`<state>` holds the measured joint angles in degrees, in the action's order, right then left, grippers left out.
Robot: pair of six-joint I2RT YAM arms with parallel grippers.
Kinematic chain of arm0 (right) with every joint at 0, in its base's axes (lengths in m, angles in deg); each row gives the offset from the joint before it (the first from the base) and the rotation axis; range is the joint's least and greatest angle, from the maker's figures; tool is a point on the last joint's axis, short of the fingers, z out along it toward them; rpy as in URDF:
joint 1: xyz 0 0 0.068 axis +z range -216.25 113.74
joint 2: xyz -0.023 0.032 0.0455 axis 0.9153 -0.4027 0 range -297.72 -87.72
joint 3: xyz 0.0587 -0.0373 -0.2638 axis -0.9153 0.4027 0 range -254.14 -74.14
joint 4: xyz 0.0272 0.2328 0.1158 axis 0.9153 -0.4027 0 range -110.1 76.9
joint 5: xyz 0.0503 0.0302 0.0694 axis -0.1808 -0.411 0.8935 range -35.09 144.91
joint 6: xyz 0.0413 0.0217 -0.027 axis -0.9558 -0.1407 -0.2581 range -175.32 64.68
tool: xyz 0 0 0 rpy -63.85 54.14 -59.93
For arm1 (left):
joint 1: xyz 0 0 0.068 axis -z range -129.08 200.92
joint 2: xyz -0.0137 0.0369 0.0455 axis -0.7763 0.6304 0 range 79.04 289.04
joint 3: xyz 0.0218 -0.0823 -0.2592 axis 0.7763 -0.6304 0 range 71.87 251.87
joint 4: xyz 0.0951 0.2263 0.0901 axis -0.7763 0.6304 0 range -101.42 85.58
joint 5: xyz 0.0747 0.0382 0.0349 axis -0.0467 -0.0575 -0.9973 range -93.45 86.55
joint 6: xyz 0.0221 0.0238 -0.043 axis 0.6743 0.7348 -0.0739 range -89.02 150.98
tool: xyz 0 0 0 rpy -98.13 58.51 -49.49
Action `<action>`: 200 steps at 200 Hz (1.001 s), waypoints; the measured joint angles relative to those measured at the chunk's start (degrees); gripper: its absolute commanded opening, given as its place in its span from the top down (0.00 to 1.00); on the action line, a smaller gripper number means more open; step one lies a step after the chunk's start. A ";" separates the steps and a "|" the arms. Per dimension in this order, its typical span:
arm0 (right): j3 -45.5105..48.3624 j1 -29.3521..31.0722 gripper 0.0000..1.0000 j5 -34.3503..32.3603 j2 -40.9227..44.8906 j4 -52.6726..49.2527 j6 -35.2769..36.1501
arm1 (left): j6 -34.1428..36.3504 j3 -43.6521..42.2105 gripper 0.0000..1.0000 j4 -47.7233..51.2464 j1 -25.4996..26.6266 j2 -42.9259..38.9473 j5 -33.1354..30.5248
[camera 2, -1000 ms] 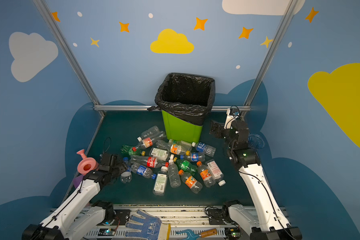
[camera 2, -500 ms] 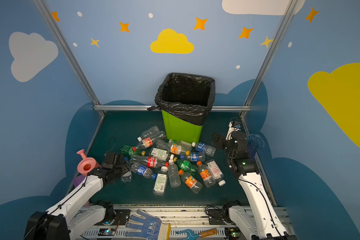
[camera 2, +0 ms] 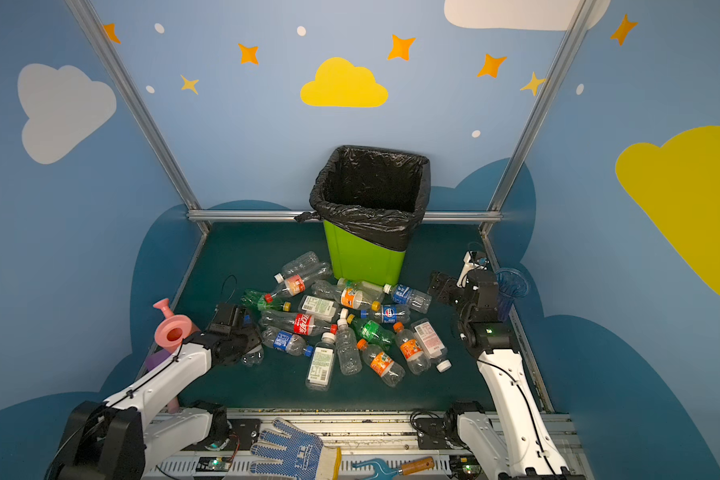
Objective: Throw the plastic bottles in the bin
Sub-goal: 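Withdraw the right gripper while the left gripper grasps the blue-capped Pepsi bottle, then lift the Pepsi bottle with the left gripper and release it over the bin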
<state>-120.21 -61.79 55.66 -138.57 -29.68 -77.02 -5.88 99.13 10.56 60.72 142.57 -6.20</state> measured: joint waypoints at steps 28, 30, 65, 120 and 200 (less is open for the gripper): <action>0.15 -0.76 0.04 0.85 0.00 -0.02 -0.35 | 0.04 0.59 0.42 -0.02 0.00 0.57 0.57; 0.15 -0.81 0.05 0.90 0.00 -0.02 -0.35 | 0.04 0.68 0.42 0.04 0.00 0.59 0.57; 0.17 -1.68 0.05 1.68 0.00 -0.02 -0.37 | 0.09 2.10 0.47 0.85 0.00 0.02 0.48; 0.44 -2.93 0.05 2.38 0.00 0.04 -0.42 | 0.55 5.81 0.52 4.83 0.00 -11.39 -2.16; 0.72 -8.33 0.04 3.43 3.08 0.02 -0.87 | 12.48 41.46 0.54 0.87 -0.07 -13.60 -6.71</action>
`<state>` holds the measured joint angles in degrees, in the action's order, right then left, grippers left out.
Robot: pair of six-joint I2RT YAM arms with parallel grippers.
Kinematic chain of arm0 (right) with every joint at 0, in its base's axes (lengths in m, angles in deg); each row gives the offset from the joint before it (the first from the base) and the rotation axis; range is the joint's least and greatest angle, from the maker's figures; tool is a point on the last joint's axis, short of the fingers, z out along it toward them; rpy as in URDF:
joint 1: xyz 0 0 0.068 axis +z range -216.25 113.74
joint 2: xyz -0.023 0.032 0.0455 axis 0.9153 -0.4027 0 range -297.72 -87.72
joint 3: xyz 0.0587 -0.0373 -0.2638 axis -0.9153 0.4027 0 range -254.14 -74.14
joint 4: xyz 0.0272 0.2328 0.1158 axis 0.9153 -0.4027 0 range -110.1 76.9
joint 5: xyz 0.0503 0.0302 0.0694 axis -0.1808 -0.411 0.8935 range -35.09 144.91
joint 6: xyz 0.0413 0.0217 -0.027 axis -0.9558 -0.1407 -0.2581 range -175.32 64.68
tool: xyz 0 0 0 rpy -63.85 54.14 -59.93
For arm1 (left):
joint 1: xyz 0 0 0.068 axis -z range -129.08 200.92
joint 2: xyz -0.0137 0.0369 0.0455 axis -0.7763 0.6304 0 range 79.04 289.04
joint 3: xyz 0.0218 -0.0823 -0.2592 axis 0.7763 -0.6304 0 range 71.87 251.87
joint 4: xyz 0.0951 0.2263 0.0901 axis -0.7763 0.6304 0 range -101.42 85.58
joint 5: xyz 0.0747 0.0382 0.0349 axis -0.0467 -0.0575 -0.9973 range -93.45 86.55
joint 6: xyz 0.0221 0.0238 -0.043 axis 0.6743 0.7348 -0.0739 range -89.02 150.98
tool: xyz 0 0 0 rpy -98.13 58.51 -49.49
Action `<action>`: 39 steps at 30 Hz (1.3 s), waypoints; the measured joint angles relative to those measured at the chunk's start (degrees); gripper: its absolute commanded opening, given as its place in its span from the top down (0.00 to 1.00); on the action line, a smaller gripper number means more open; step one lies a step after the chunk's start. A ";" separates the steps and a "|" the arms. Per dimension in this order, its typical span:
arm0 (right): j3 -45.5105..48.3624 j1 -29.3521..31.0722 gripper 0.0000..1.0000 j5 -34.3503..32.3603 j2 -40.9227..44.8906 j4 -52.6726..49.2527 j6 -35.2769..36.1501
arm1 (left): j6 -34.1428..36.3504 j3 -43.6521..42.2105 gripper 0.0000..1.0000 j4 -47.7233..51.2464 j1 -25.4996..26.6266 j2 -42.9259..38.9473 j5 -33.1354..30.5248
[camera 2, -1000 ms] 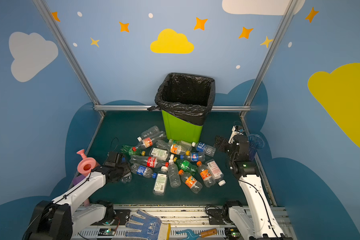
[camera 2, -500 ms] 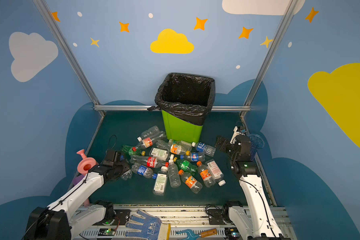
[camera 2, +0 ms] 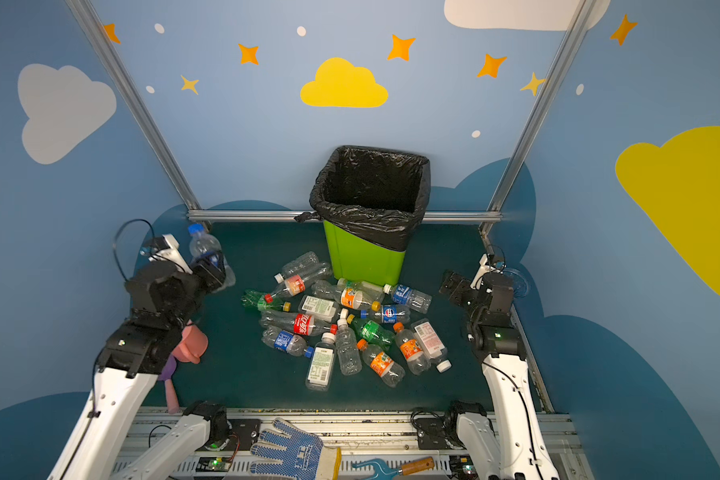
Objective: Throw the plastic bottles in the bin
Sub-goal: 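Lift the Pepsi bottle with the left gripper and release it over the bin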
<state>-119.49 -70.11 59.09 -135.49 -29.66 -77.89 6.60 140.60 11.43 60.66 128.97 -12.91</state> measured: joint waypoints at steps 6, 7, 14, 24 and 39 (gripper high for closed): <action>2.27 -3.21 0.04 0.92 3.93 0.00 -2.21 | 1.70 19.12 0.54 -11.89 1.36 12.87 4.94; 2.62 -3.63 0.04 1.55 4.31 0.07 -2.71 | 1.86 22.03 0.53 -13.55 2.99 16.09 5.49; 0.76 -4.28 0.04 12.31 0.07 -0.39 -2.67 | 5.51 61.83 0.33 -5.18 17.35 52.46 10.25; 0.83 -4.26 0.04 14.10 3.21 -2.32 -2.78 | 10.78 80.89 0.00 11.98 23.47 66.75 13.07; 4.55 -4.26 0.04 12.79 3.63 -3.80 -5.62 | 11.85 10.91 0.00 -12.46 24.90 24.09 1.40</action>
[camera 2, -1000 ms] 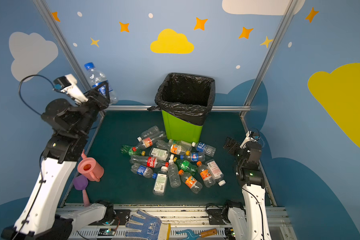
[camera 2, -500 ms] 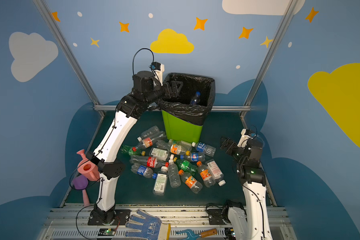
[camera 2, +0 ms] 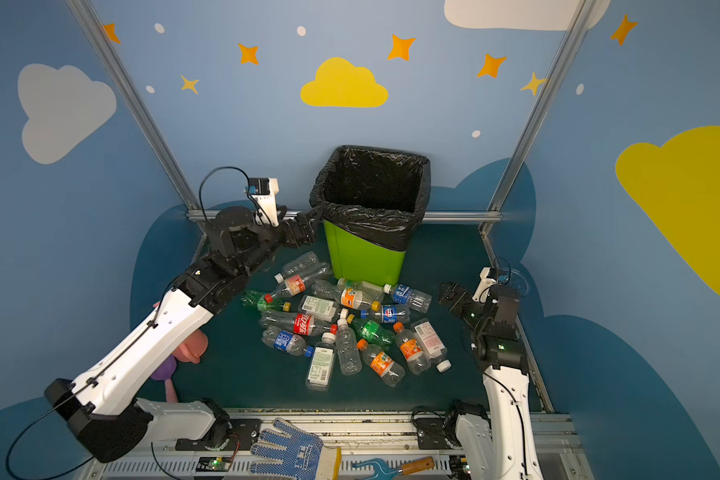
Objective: Throw the plastic bottles in the bin
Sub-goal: 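Lift the Pepsi bottle with the left gripper and release it over the bin, then lower the left gripper onto the white-capped square bottle and grasp it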
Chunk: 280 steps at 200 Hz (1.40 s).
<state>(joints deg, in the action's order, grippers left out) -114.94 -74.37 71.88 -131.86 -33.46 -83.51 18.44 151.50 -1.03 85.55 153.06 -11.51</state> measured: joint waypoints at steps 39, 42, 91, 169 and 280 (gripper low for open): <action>1.79 0.00 0.04 -0.59 -0.07 1.01 -1.57 | -6.40 -16.85 0.00 7.26 1.53 -4.26 -3.72; 1.81 0.00 0.04 -0.70 -0.15 1.09 -1.64 | -6.95 -17.86 0.00 7.98 1.81 -4.52 -3.93; 1.81 0.00 0.04 -1.64 -2.91 2.34 -1.55 | -13.46 -18.75 0.00 22.08 16.28 -0.87 -10.51; 1.77 -0.02 0.03 -3.56 -6.27 2.58 -1.42 | -28.35 -19.67 0.02 32.96 27.47 9.40 -11.65; 1.75 -0.04 0.03 -3.96 -7.74 2.51 -0.94 | -32.52 -18.18 0.17 32.79 27.65 20.09 -7.76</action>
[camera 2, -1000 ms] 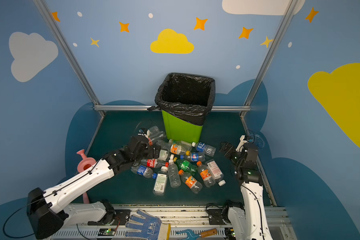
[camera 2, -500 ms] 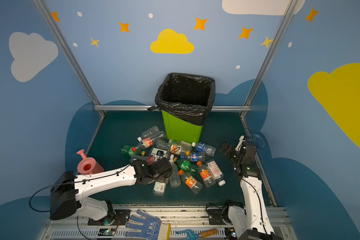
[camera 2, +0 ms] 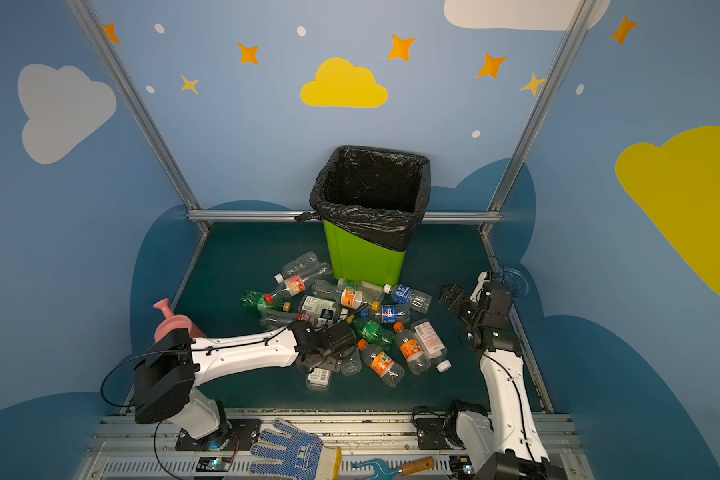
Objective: Throw the plastic bottles in the bin
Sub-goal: 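Lower the left gripper onto the white-capped square bottle and grasp it, then lift the white-capped square bottle with the left gripper and drop it into the bin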
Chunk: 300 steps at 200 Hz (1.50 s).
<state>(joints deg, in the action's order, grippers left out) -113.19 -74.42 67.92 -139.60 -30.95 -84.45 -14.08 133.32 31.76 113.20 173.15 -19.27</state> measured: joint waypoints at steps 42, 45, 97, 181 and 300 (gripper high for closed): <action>0.00 -0.07 0.03 -0.02 0.00 -0.02 0.55 | -0.22 -0.33 0.20 -2.21 -0.79 0.72 2.36; 0.00 -0.07 0.03 -0.02 0.00 -0.02 0.61 | -0.22 -0.37 0.20 -2.43 -0.96 0.72 2.58; 0.00 -0.37 0.03 0.00 0.00 -0.17 0.92 | -0.17 -0.42 0.29 -4.50 -2.08 2.60 5.05; 0.00 -0.63 0.03 0.07 0.00 -0.42 1.07 | 0.24 -0.72 0.36 -5.38 -2.19 5.18 6.60; 0.00 -1.90 0.03 -0.15 0.00 -0.44 1.99 | 8.20 2.45 0.57 -4.02 -5.99 -23.67 -7.56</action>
<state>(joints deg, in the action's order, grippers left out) -113.19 -76.32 67.77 -139.60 -31.38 -82.46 -5.88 135.77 27.74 107.21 149.48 -26.83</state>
